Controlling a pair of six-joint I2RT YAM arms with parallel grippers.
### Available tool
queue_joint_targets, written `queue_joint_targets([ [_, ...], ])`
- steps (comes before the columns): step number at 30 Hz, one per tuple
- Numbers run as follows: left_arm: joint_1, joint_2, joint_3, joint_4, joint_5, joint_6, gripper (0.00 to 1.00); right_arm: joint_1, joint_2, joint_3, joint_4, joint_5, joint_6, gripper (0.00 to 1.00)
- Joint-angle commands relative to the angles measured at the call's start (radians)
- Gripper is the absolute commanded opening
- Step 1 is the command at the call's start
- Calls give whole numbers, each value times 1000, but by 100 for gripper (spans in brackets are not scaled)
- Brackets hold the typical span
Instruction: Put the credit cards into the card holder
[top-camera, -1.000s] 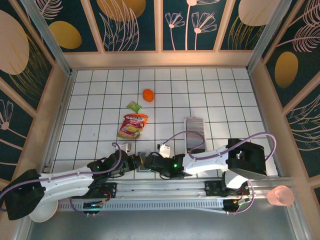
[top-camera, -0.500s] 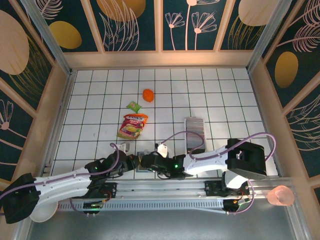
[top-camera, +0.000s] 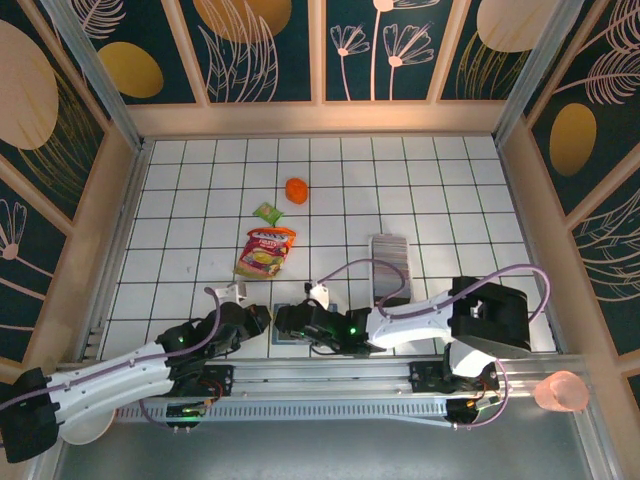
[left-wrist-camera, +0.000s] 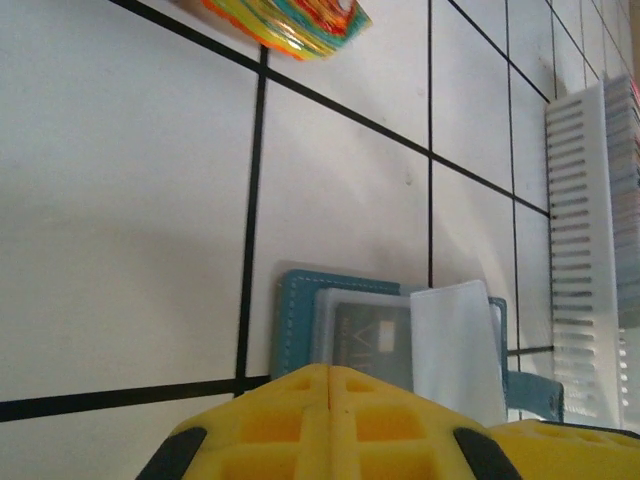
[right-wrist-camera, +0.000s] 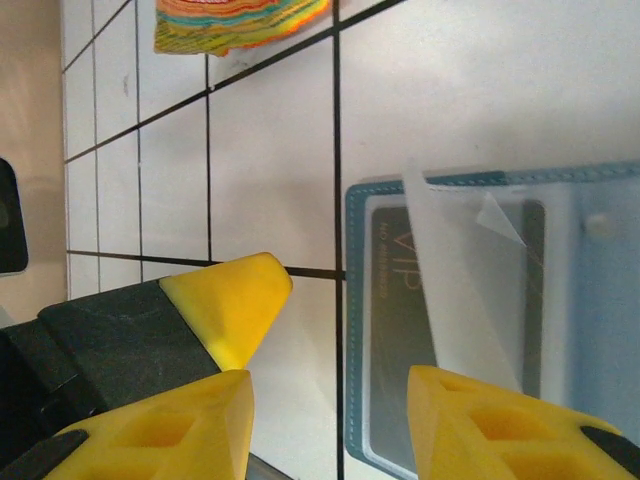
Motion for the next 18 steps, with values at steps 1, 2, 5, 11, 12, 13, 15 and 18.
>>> queue_joint_targets([
  [1, 0, -47, 35, -126, -94, -39, 3, -14, 24, 33, 76, -1, -81, 45],
  [2, -1, -65, 41, -160, -118, -47, 3, -20, 33, 43, 94, -17, -98, 45],
  [5, -1, -123, 58, -267, -200, -78, 5, -37, 50, 59, 179, -51, -148, 45],
  [11, -2, -237, 92, -392, -280, -90, 15, -66, 18, 152, 197, -89, -347, 46],
  [12, 0, -246, 99, -394, -283, -77, 17, -74, -2, 168, 161, -80, -379, 46],
  [13, -1, -251, 107, -396, -282, -70, 20, -83, -21, 180, 125, -71, -412, 46],
  [15, 0, -246, 122, -382, -270, -51, 24, -110, -83, 197, 35, -51, -491, 47],
  [18, -2, -209, 128, -292, -214, 9, 31, -164, -196, 181, -25, -50, -679, 47],
])
